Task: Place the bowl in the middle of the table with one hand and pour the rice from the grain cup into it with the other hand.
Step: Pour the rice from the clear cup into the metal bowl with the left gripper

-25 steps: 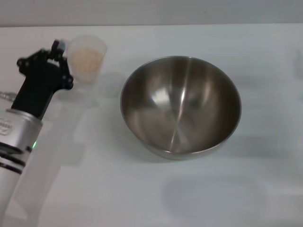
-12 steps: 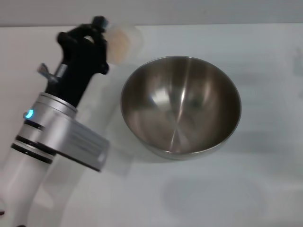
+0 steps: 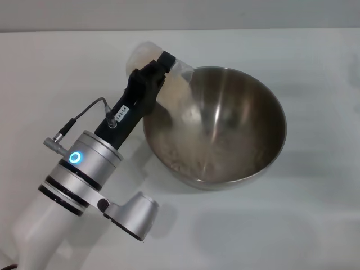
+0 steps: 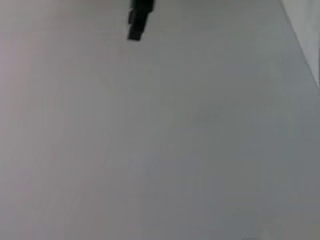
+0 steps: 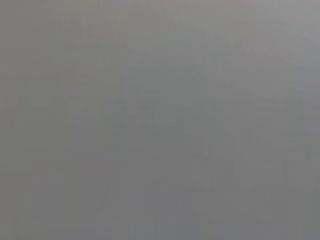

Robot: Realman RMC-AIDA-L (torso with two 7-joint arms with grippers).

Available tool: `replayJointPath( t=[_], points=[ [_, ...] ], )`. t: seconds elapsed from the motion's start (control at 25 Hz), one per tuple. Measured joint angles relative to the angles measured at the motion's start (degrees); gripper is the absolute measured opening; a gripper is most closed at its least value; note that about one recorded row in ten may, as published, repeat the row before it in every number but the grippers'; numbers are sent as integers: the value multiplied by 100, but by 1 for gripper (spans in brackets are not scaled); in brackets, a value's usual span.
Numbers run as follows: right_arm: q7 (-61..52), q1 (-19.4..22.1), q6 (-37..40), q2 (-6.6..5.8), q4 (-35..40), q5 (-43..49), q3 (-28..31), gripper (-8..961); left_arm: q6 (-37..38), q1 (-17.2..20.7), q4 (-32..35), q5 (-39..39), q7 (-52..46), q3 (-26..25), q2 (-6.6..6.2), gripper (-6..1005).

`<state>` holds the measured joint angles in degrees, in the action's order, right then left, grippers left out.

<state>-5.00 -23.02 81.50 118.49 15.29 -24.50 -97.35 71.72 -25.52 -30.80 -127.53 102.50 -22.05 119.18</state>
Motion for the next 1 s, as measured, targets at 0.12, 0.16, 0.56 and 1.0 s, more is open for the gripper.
replayJointPath(
  t=[0.12, 0.16, 0.56, 1.0],
  points=[
    [8, -56, -31, -3, -25, 0, -1, 401, 9, 34, -31, 0, 692, 11, 0, 52],
    [13, -75, -34, -4, -45, 0, -2, 401, 18, 45, -34, 1, 919, 25, 0, 53],
    [16, -251, -47, -19, -195, 0, 102, 401, -36, 100, -185, -57, 1604, 529, 0, 61],
    [11, -281, -47, -25, -194, 9, 130, 402, -280, 97, -264, -70, 1608, 567, 1, 70]
  ],
)
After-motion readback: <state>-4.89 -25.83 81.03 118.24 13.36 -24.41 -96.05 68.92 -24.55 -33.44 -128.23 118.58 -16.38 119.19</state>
